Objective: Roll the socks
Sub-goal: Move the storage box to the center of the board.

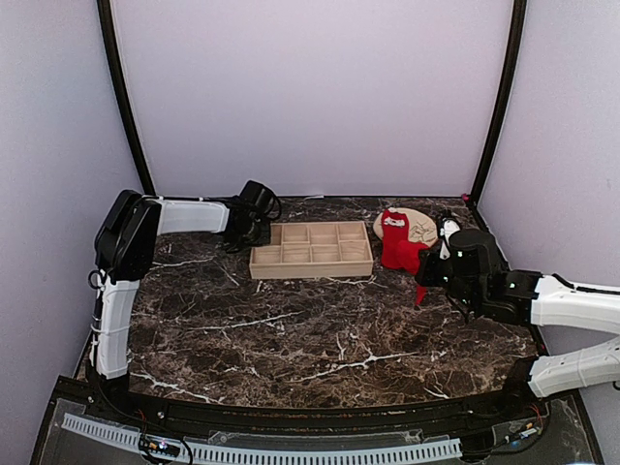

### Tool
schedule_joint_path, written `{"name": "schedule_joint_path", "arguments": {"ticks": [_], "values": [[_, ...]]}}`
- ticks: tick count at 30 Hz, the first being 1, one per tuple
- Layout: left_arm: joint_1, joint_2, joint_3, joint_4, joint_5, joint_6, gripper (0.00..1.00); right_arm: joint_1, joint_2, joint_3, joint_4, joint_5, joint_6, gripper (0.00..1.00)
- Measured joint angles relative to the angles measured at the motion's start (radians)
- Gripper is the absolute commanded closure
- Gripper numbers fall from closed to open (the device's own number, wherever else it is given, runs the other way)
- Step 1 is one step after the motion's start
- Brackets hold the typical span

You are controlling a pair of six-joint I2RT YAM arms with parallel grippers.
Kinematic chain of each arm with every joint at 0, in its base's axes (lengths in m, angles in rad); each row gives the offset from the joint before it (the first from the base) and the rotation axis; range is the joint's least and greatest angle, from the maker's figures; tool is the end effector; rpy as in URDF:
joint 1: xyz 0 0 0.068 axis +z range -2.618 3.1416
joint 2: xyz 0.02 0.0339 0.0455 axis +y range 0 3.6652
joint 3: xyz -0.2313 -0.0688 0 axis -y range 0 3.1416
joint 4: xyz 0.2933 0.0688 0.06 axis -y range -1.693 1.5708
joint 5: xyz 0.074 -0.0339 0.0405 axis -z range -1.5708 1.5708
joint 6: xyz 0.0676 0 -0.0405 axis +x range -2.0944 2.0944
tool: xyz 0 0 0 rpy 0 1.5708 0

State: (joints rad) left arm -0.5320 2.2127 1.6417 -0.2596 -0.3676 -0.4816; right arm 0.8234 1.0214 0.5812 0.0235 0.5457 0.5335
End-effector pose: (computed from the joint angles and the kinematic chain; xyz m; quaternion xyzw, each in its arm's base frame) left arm 0.4692 -0.2480 0.0895 -0.0430 0.9180 -0.0236 0.3936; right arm 0.2369 0.2040 0.1867 0.0289 0.8198 0.1539 0.5508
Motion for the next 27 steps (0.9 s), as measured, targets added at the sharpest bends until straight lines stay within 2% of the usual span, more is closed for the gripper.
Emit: {"name": "schedule_joint_path", "arguments": {"ticks": [6,8,12,15,20,27], "values": [[0.002,0.047,0.076,-0.011,-0.001,0.034,0.98,0.004,-0.003,-0.006,0.006,-0.003,0.000,1.00],[0.004,0.052,0.086,-0.012,-0.001,0.041,0.94,0.004,-0.006,-0.011,0.006,-0.003,0.000,1.00],[0.006,0.068,0.109,-0.008,-0.002,0.058,0.66,0.008,-0.006,-0.012,0.007,-0.005,0.000,1.00],[0.006,0.073,0.121,0.001,-0.002,0.063,0.58,0.011,-0.006,-0.012,0.007,-0.006,0.000,1.00],[0.006,0.073,0.127,0.004,0.001,0.067,0.52,0.015,-0.006,-0.012,0.009,-0.008,-0.001,1.00],[0.003,0.073,0.127,0.004,0.001,0.068,0.51,0.023,-0.003,-0.012,0.015,-0.021,-0.009,1.00]]}}
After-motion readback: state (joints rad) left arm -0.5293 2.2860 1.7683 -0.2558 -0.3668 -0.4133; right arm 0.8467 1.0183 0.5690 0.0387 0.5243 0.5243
